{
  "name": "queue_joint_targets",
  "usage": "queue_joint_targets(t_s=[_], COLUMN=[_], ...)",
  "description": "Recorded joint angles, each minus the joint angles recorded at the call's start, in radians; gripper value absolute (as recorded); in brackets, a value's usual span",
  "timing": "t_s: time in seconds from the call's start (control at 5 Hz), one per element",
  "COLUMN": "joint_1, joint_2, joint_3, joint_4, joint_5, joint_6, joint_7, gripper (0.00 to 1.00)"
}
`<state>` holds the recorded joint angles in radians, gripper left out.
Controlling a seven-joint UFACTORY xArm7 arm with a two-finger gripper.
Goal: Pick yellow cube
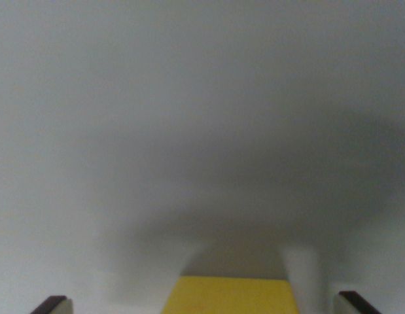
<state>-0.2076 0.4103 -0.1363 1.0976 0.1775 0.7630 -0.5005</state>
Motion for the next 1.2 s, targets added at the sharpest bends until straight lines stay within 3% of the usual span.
queue_joint_targets(t_s=[0.2,0.6,1.2], joint_1=[-0.0046,-0.0074,-0.0083], joint_2=[0.009,0.015,0.017], joint_3=[-0.003,-0.004,-0.005], joint_4=[-0.009,-0.015,-0.017], joint_5=[0.0036,0.0058,0.0065], joint_6=[-0.017,-0.027,-0.030], joint_7=[-0.011,-0.017,-0.019], gripper=[0.00,0.00,0.00])
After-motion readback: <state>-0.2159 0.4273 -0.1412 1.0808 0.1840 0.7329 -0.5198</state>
